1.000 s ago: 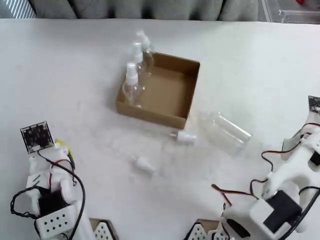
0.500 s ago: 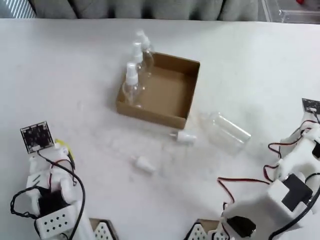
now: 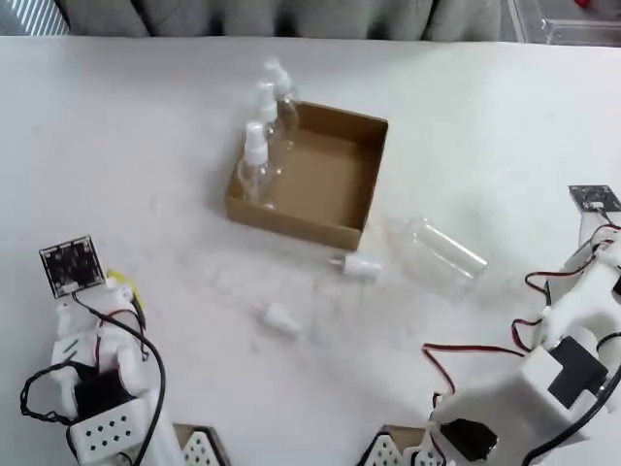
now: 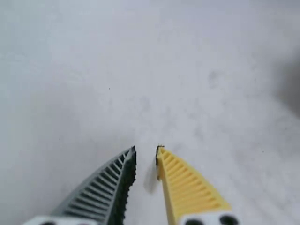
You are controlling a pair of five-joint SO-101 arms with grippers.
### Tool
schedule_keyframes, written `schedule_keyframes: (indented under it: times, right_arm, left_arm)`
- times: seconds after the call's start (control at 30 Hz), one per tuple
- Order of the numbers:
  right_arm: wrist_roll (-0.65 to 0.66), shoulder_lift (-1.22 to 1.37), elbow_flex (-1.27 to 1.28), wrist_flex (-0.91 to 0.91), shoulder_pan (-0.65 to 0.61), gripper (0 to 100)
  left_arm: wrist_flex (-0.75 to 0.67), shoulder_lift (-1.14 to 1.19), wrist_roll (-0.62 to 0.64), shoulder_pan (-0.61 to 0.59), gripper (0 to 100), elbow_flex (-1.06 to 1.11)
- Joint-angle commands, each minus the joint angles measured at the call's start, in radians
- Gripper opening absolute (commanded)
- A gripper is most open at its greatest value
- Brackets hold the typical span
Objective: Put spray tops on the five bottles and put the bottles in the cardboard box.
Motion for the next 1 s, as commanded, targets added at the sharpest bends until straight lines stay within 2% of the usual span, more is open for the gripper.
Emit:
schedule_keyframes:
  times: [0.0, 0.17, 0.43, 0.53, 0.7, 0.97]
  right_arm:
    - [0.015, 0.005, -0.044, 0.012, -0.019, 22.7]
    - [0.018, 0.064, -0.051, 0.008, -0.044, 27.8]
    - [0.015, 0.067, -0.143, 0.048, -0.038, 11.6]
    - [0.020, 0.067, -0.207, 0.131, -0.038, 14.6]
    - [0.106, 0.076, -0.245, 0.219, -0.061, 30.0]
    - [0.118, 0.077, -0.245, 0.217, -0.073, 21.4]
  left_arm:
    - [-0.003, -0.019, -0.012, 0.010, 8, -0.023]
    - [-0.003, -0.019, -0.012, 0.010, 8, -0.023]
    - [-0.003, -0.019, -0.012, 0.010, 8, -0.023]
    - [-0.003, -0.019, -0.012, 0.010, 8, -0.023]
    - [-0.003, -0.019, -0.012, 0.010, 8, -0.023]
    - [-0.003, -0.019, -0.012, 0.010, 8, -0.023]
